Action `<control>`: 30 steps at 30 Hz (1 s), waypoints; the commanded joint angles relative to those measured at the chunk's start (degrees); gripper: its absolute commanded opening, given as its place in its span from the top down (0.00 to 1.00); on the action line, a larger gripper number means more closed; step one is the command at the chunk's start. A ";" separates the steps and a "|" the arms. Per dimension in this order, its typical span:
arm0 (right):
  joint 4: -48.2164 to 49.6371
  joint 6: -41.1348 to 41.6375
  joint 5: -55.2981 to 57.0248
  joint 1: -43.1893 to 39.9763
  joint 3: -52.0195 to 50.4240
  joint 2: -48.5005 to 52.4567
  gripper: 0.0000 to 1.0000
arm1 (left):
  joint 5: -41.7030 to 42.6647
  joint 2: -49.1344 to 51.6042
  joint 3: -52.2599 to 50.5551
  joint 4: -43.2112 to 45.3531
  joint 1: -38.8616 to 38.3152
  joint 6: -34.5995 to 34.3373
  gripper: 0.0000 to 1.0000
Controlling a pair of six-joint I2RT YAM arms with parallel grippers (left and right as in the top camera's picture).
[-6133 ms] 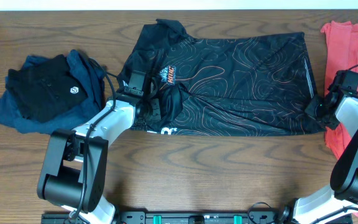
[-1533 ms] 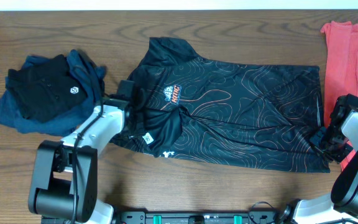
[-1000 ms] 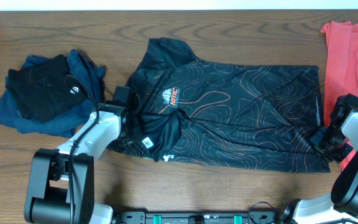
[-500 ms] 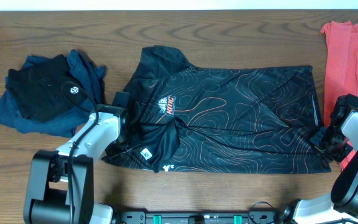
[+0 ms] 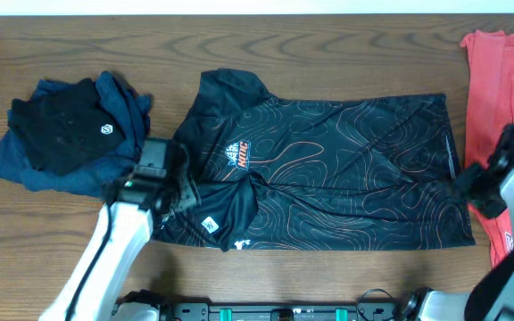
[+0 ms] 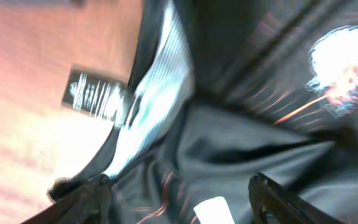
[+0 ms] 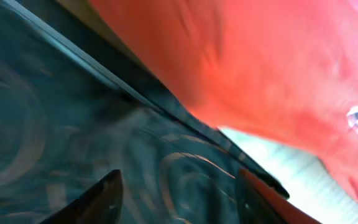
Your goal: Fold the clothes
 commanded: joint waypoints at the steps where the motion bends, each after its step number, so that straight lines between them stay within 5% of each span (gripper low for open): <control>1: -0.04 -2.08 -5.01 -0.55 1.86 -4.66 0.41 | 0.04 -2.23 1.68 1.27 0.28 3.78 0.27; 7: -0.83 -5.99 -10.64 -0.46 1.86 -8.70 0.40 | 5.09 1.73 7.32 2.38 0.28 9.62 0.27; 19: -2.10 -8.50 -13.44 -0.22 1.81 -8.90 0.37 | 5.07 28.39 32.79 5.84 0.31 22.73 0.22; 30: -3.19 -8.96 -13.42 -0.22 1.79 -8.90 0.37 | 13.33 49.33 45.57 13.86 5.75 23.32 0.16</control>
